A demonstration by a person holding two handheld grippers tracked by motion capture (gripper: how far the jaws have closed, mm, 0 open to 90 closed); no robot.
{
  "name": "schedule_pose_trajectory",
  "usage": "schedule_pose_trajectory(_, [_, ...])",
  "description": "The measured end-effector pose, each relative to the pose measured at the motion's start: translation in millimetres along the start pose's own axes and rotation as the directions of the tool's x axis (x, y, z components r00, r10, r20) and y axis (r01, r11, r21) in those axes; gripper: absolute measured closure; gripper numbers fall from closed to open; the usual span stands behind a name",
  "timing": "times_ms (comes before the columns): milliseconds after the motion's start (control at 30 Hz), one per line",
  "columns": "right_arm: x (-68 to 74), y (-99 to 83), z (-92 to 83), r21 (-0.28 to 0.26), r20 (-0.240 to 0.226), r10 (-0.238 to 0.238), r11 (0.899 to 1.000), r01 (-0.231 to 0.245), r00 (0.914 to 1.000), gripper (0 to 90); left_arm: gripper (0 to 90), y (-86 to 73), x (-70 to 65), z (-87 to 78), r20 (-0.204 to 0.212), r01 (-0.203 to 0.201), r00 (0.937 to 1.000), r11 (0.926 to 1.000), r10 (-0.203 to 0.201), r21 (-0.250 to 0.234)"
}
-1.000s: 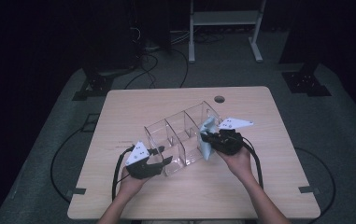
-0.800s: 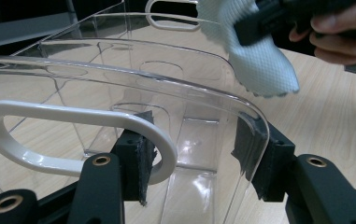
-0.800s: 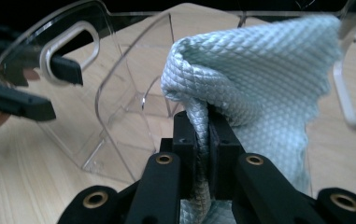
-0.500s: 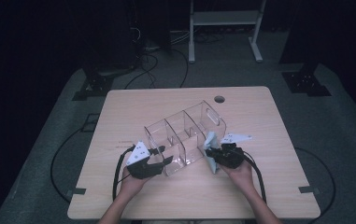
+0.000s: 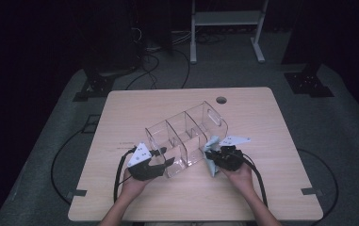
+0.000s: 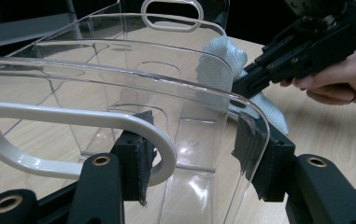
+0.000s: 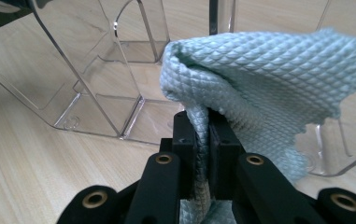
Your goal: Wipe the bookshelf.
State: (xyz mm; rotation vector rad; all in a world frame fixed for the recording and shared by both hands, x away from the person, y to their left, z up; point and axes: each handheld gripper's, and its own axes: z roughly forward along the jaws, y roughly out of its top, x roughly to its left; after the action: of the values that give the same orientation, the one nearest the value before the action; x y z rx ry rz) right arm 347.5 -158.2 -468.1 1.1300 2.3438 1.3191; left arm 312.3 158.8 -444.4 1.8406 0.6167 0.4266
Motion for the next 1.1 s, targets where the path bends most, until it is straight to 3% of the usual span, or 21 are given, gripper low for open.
schedule_pose_trajectory(133, [-4.9, -15.7, 18.2, 0.077, -0.003, 0.026, 0.997, -0.026, 0.9997, 82.9, 47.2, 0.0, 0.0, -0.1, 0.000, 0.000, 1.0000, 1.0000, 0.000, 0.000])
schedule_pose_trajectory(233, [-3.5, -11.7, 14.7, 0.069, -0.002, 0.024, 0.997, -0.024, 0.9997, 82.8, 47.2, 0.0, 0.0, -0.1, 0.001, -0.002, 1.0000, 1.0000, 0.002, 0.000])
schedule_pose_trajectory(367, [-1.5, -1.6, 3.1, 0.014, 0.003, 0.002, 1.000, -0.002, 1.0000, 82.8, 47.1, 0.2, 0.0, 0.2, 0.002, -0.005, 1.0000, 1.0000, 0.005, 0.003])
schedule_pose_trajectory(433, [-2.5, -3.8, 4.9, 0.015, 0.000, 0.011, 1.000, -0.011, 0.9999, 82.8, 47.1, 0.3, -0.2, -0.2, 0.001, -0.006, 1.0000, 1.0000, 0.006, 0.005])
schedule_pose_trajectory(567, [-6.5, -14.6, 16.0, 0.069, 0.002, 0.033, 0.997, -0.033, 0.9995, 82.8, 47.0, 0.4, -0.6, -0.3, 0.002, -0.008, 1.0000, 0.9999, 0.008, 0.007])
schedule_pose_trajectory(633, [-6.7, -13.5, 13.8, 0.065, 0.001, 0.036, 0.997, -0.036, 0.9994, 82.7, 47.0, 0.3, -0.5, -0.3, 0.002, -0.009, 1.0000, 0.9999, 0.009, 0.006])
schedule_pose_trajectory(800, [-6.9, -2.8, -0.3, 0.000, -0.003, 0.031, 1.000, -0.031, 0.9995, 82.7, 47.1, 0.2, -0.3, 0.1, 0.004, -0.009, 0.9999, 0.9999, 0.009, 0.004])
schedule_pose_trajectory(867, [-7.7, -5.7, 2.6, 0.008, -0.001, 0.034, 0.999, -0.034, 0.9994, 82.7, 47.1, 0.3, -0.4, 0.1, 0.004, -0.009, 1.0000, 0.9999, 0.009, 0.005])
schedule_pose_trajectory(967, [-7.5, -14.4, 13.1, 0.063, 0.003, 0.033, 0.997, -0.033, 0.9995, 82.7, 47.0, 0.3, -0.6, -0.1, 0.002, -0.010, 0.9999, 0.9999, 0.010, 0.007])
schedule_pose_trajectory(1100, [-6.4, -12.5, 12.2, 0.050, -0.007, 0.043, 0.998, -0.043, 0.9990, 82.7, 47.0, 0.3, -0.9, -0.2, 0.004, -0.010, 0.9999, 0.9999, 0.010, 0.007])
